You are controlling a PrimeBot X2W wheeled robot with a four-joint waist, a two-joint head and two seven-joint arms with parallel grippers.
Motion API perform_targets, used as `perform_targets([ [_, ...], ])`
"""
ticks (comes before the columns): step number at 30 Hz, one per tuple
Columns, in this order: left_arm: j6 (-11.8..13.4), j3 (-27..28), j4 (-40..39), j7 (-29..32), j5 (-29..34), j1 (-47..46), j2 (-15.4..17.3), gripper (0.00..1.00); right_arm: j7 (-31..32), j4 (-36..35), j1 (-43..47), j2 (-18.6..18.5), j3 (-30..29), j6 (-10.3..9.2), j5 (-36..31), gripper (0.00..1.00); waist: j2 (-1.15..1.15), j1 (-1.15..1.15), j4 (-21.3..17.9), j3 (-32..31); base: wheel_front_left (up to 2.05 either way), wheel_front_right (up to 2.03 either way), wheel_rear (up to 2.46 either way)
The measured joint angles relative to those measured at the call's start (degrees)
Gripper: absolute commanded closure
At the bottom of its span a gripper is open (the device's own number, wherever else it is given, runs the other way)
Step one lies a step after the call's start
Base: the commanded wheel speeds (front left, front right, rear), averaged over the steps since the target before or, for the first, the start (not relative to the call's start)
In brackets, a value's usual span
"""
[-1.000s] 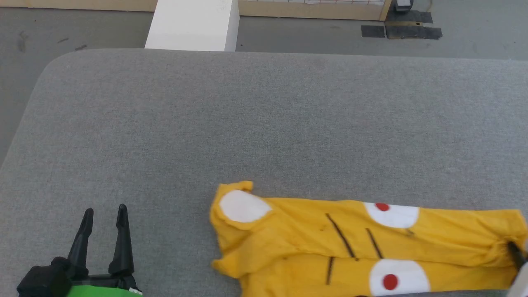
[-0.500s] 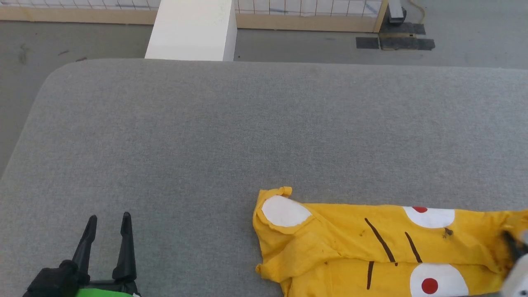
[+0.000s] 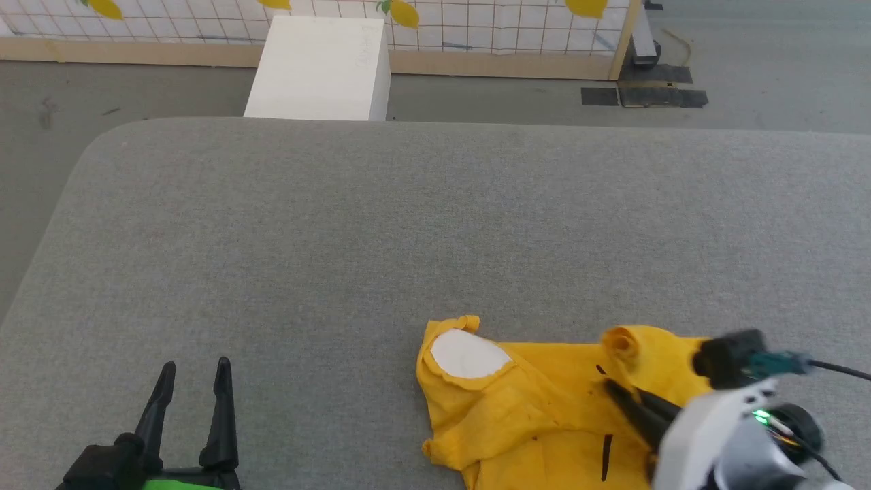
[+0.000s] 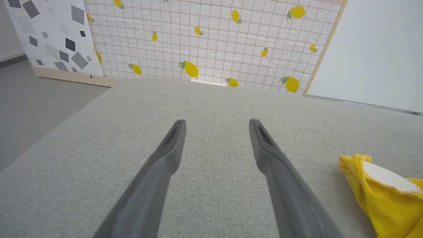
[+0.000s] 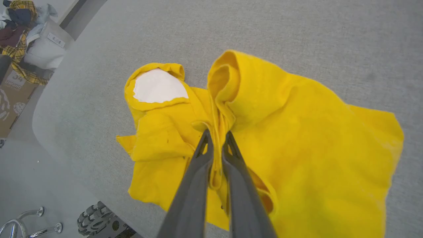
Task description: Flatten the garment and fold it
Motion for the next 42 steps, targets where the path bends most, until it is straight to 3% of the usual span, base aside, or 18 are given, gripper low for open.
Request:
perform_targets([
  [11, 0.0, -1.1, 0.9, 0.0, -0.1, 0.0, -0.3, 0.0, -1.1, 11.5, -12.9, 0.9, 17.9, 0.0, 2.0, 1.0, 0.0, 0.0, 3.3, -0.6, 0.0, 0.0, 0.0],
  [21, 0.0, -2.0, 1.8, 0.0, -0.8, -0.3, -0.4, 0.0, -3.9, 28.7, -20.1, 3.1, 22.6, 0.0, 0.9, 1.0, 0.0, 0.0, 6.7, 0.2, 0.0, 0.0, 0.0],
  [23, 0.0, -2.1, 1.9, 0.0, -0.8, -0.4, -0.4, 0.0, -3.9, 32.2, -21.0, 3.5, 22.9, 0.0, -0.1, 0.65, 0.0, 0.0, 7.1, 0.4, 0.0, 0.0, 0.0],
  [24, 0.0, -2.1, 2.0, 0.0, -0.8, -0.4, -0.4, 0.0, -3.9, 33.4, -21.3, 3.7, 22.9, 0.0, -0.6, 0.39, 0.0, 0.0, 7.2, 0.4, 0.0, 0.0, 0.0],
  [25, 0.0, -2.1, 2.1, 0.0, -0.8, -0.4, -0.4, 0.0, -3.9, 34.5, -21.7, 4.0, 22.8, 0.0, -0.9, 0.0, 0.0, 0.0, 7.3, 0.4, 0.0, 0.0, 0.0],
  [32, 0.0, -2.1, 2.3, 0.0, -0.9, -0.4, -0.5, 0.0, -1.9, 33.8, -23.7, 5.0, 23.5, 0.01, -0.1, 0.0, 0.0, 0.0, 6.3, 0.1, 0.0, 0.0, 0.0],
  [37, 0.0, -2.0, 2.2, 0.0, -1.0, -0.4, -0.5, 0.0, -0.6, 26.8, -23.6, 3.2, 21.4, 0.01, 2.1, 0.0, 0.0, 0.0, 4.9, -0.3, 0.0, 0.0, 0.0],
  [42, 0.0, -2.0, 1.8, 0.0, -1.0, -0.4, -0.6, 0.0, -2.0, 16.3, -19.7, 0.4, 14.3, 0.01, 2.0, 0.0, 0.0, 0.0, 3.5, -0.7, 0.0, 0.0, 0.0],
])
